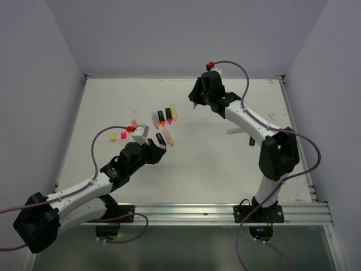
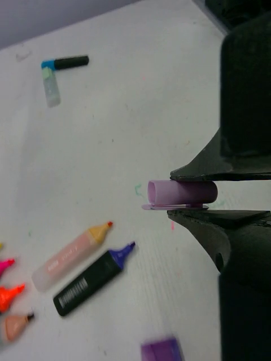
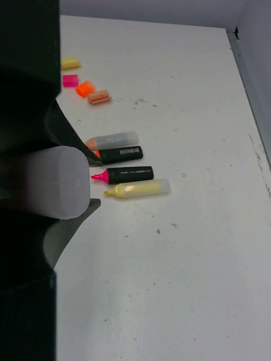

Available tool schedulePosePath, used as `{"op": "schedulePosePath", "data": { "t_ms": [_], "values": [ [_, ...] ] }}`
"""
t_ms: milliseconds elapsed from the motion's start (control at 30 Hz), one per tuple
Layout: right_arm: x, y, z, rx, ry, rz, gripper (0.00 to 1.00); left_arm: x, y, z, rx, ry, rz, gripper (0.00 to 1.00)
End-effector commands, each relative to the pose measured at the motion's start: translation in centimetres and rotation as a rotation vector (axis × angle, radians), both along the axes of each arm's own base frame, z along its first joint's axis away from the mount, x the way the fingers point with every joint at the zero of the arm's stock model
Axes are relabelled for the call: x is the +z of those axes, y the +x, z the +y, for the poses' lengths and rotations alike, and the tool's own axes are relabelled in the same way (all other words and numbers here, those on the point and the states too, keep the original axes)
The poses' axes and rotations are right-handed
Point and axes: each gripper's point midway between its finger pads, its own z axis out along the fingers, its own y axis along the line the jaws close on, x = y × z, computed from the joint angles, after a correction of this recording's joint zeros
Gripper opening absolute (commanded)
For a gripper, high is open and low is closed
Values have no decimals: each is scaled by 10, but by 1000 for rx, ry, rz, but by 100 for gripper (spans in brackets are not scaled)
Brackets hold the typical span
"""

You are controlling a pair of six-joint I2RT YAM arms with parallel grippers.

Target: Open the pen caps

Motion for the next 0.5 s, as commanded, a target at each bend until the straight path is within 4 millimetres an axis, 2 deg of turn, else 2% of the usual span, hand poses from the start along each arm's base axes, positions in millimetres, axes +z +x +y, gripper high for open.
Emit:
{"op": "schedulePosePath", "data": {
  "t_ms": [0, 33, 67, 100, 133, 167, 233, 267, 333, 467],
  "values": [
    [-18, -11, 33, 145, -34, 26, 0, -20, 9, 54, 238, 154, 93, 0],
    [-29, -15, 35, 169, -45, 50, 0, -11, 15, 63, 304, 164, 98, 0],
    [-37, -18, 37, 190, -53, 69, 0, -22, 12, 87, 423, 232, 152, 0],
    [-56, -25, 39, 218, -82, 97, 0, -21, 12, 97, 476, 254, 167, 0],
    [-65, -28, 40, 232, -97, 109, 0, -18, 14, 104, 522, 271, 176, 0],
    [-74, -29, 40, 242, -111, 120, 0, -24, 10, 120, 600, 308, 206, 0],
    [-97, -39, 45, 294, -143, 166, 0, -31, 7, 130, 658, 345, 241, 0],
    [-104, -41, 46, 307, -151, 178, 0, -39, 2, 141, 716, 367, 276, 0],
    [-121, -47, 51, 338, -164, 202, 0, -50, -4, 149, 780, 387, 323, 0],
    [-142, -55, 56, 361, -201, 230, 0, -73, -16, 163, 843, 465, 403, 0]
  ]
}}
